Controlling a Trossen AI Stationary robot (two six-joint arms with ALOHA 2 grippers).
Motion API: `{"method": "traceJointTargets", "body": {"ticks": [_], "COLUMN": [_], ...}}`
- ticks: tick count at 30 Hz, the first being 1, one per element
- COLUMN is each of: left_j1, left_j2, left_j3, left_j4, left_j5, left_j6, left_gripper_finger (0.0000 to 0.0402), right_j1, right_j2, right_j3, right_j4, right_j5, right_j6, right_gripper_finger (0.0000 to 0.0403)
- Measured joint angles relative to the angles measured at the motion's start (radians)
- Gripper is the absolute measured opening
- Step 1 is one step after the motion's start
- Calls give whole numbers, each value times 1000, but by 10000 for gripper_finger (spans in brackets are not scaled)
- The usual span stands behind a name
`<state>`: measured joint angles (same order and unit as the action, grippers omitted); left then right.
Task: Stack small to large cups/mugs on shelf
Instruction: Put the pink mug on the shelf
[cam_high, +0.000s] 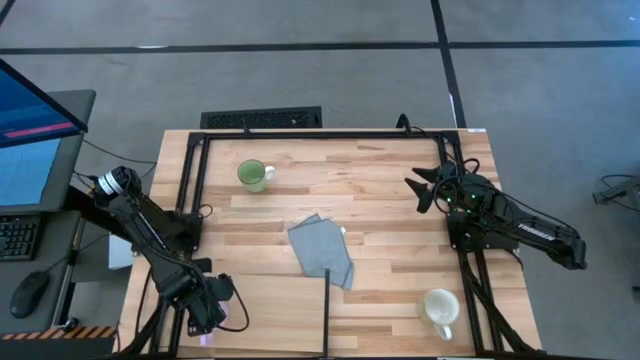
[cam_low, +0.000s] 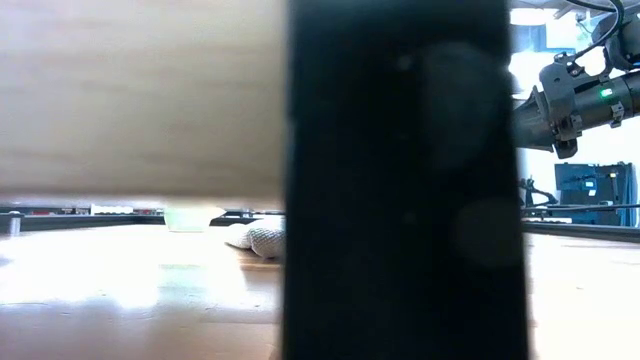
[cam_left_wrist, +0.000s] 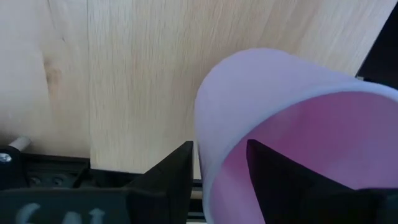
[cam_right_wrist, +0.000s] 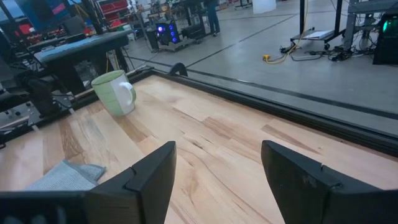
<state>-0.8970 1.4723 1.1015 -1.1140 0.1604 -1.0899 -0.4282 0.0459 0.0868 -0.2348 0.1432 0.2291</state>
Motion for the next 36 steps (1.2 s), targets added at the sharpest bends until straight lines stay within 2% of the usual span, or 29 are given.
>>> {"method": "traceJointTargets", "body": {"ticks": [6, 14, 22, 30, 36], "left_j1": [0, 0, 7, 36, 36], "left_j2": [0, 0, 0, 0, 0], "left_j3": [0, 0, 0, 0, 1], "left_j4": [0, -20, -21, -21, -21], "left_j5": [-59, -63, -131, -139, -107], "left_j6": [65, 84, 152, 196, 187], "left_gripper_finger": [139, 139, 139, 139, 139], "right_j1": [0, 0, 0, 0, 0], "right_j2": [0, 0, 0, 0, 0], "right_j3": [0, 0, 0, 0, 0], "right_j4": [0, 0, 0, 0, 0], "right_j5": [0, 0, 0, 0, 0], "right_j6": [0, 0, 0, 0, 0], "right_gripper_finger": [260, 260, 260, 260, 260]}}
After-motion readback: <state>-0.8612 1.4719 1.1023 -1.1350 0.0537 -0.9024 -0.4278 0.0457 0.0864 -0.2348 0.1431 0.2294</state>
